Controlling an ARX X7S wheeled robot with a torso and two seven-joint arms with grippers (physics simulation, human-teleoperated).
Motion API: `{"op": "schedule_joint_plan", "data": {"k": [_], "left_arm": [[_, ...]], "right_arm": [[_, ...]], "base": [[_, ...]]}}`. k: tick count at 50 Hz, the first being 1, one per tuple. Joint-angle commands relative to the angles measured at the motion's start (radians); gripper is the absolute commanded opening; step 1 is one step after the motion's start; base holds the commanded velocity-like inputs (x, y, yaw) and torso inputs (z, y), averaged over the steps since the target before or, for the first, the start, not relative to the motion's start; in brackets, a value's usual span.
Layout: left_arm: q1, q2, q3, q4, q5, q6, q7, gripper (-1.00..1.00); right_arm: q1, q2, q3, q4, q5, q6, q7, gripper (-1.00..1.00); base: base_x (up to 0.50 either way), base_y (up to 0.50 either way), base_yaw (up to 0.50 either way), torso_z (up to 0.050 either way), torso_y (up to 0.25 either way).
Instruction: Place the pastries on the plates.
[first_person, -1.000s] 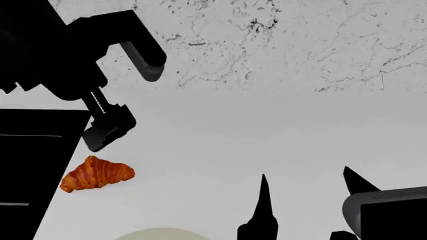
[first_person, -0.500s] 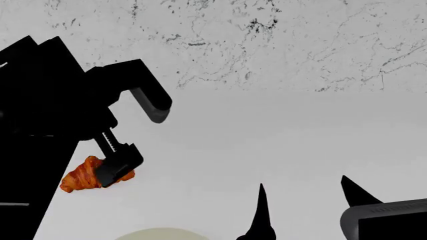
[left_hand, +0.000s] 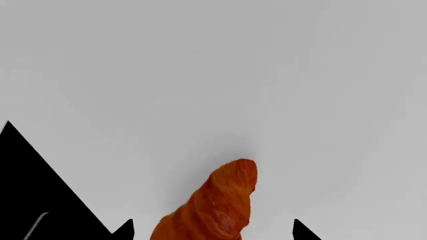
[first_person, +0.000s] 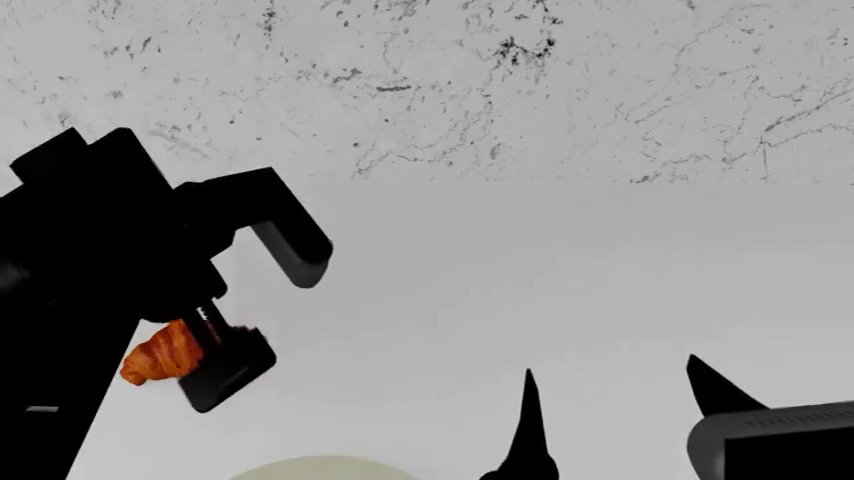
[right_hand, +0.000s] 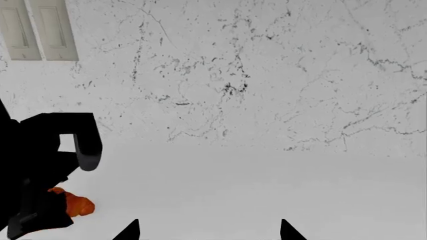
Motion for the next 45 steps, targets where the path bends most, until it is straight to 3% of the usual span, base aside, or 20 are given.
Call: {"op": "schedule_joint_plan", "data": {"k": [1,29,30,45], "left_arm": [[0.029,0.000,-0.022,-0.023,0.005,0.003,-0.028,1.00],[0.121,0.000,-0.020,-0.036,0.004,0.028,-0.100,1.00],[0.121,0.000,-0.032,-0.041,-0.008,0.031,-0.117,-1.00],[-0.001,0.000,-0.069,-0.020,-0.106,0.043,-0.148,-1.00]], "right_arm": [[-0.026,0.004,0.000,-0.001,-0.019,-0.017,-0.005,1.00],[-0.066,-0.003,-0.007,0.010,-0.054,-0.036,-0.014,1.00],[-0.069,-0.001,-0.006,0.009,-0.054,-0.038,-0.014,1.00],[-0.056,0.002,-0.003,-0.002,-0.042,-0.032,0.000,1.00]], "base": [[0.00,0.00,0.00,0.000,0.000],[0.01,0.00,0.00,0.000,-0.002],[0.01,0.00,0.00,0.000,-0.013],[0.01,0.00,0.00,0.000,-0.007]]}}
